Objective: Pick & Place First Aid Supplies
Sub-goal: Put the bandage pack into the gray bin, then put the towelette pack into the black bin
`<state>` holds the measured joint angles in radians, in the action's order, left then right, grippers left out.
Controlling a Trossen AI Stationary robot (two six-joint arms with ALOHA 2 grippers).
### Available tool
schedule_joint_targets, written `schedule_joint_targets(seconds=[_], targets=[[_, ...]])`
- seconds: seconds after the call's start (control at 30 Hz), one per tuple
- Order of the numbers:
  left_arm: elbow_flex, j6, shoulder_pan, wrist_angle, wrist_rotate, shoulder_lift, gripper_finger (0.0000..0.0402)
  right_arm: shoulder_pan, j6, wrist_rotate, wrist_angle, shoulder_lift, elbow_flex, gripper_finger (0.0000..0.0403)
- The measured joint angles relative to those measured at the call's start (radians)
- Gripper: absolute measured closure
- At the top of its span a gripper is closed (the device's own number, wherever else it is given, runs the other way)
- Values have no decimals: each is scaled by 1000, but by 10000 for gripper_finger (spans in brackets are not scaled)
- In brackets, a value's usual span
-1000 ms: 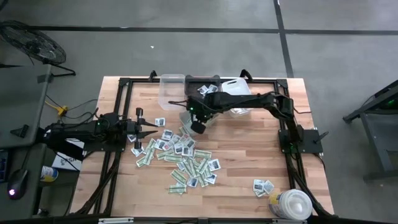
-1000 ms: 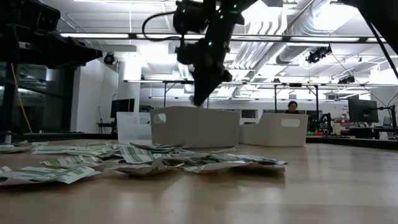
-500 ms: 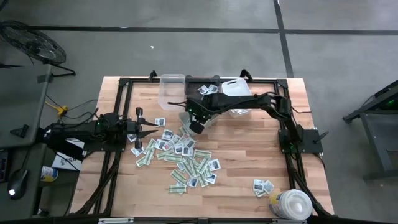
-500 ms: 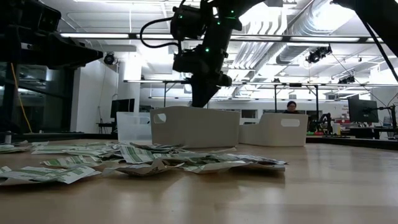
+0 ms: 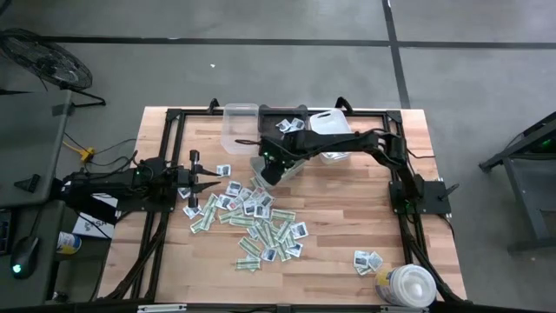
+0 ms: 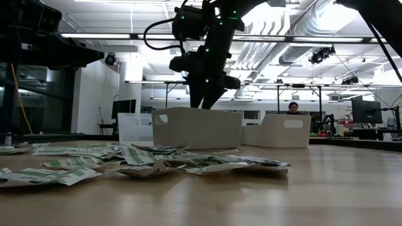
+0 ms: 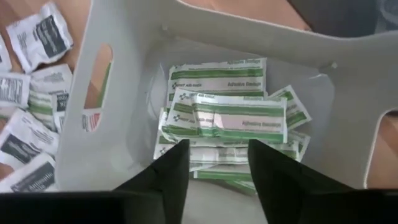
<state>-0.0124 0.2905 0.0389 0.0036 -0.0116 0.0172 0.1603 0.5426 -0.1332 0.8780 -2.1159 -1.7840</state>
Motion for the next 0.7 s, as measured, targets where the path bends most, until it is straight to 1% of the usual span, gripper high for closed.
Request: schedule_joint_targets(seconds=[0.13, 0.23, 0.4, 0.7], targets=[[0, 0, 0, 0, 0, 0, 305, -19, 71, 1, 6, 2, 0, 207], [0, 0, 0, 0, 0, 0, 305, -52, 142, 0, 50, 13, 0, 192], [0, 0, 0, 0, 1, 0, 305, -116, 256, 1, 223, 47, -1, 188], [0, 0, 0, 0, 1, 0, 305, -233, 525, -27, 503, 105, -1, 188]])
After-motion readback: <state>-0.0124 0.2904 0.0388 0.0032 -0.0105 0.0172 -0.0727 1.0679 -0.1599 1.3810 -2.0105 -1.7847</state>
